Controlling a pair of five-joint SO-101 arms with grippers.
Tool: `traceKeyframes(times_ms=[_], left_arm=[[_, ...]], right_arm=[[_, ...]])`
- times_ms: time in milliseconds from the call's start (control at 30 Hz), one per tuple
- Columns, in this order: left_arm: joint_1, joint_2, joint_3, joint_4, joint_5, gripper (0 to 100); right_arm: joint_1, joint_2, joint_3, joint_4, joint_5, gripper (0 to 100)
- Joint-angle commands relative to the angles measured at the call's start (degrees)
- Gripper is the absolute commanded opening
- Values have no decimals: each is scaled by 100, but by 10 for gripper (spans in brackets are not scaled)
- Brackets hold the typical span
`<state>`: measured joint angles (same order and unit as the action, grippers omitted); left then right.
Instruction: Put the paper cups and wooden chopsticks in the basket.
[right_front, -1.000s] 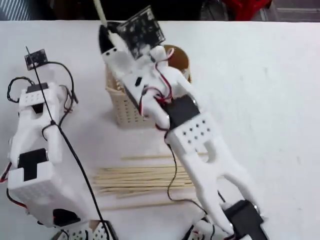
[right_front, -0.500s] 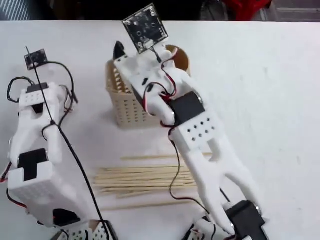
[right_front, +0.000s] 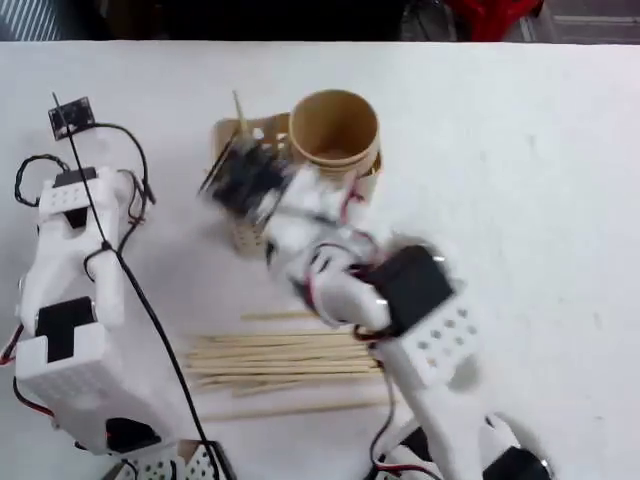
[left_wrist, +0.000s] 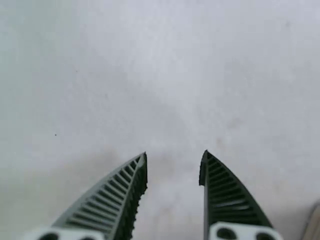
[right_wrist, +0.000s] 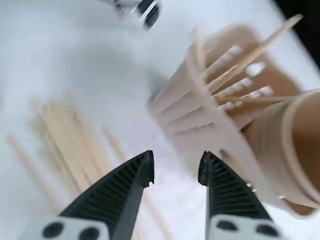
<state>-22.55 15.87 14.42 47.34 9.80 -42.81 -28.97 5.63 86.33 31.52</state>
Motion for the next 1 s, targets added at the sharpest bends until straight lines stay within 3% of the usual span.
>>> traceKeyframes(times_ms=[0,233,500,833,967], left_arm=[[-40,-40,-26,-114,18,185],[-48,-40,-18,-97,18,185],[-48,-40,-18,-79,18,185],[-31,-40,-44,-79,18,185],[-31,-40,-53,-79,18,185]], right_arm=[[-224,286,958,92,651,149],[-180,804,3675,-2510,1222,149],[277,2009,3824,-3732,1398,149],[479,2800,3666,-3925,1635,141],[479,2809,3666,-3934,1618,17]])
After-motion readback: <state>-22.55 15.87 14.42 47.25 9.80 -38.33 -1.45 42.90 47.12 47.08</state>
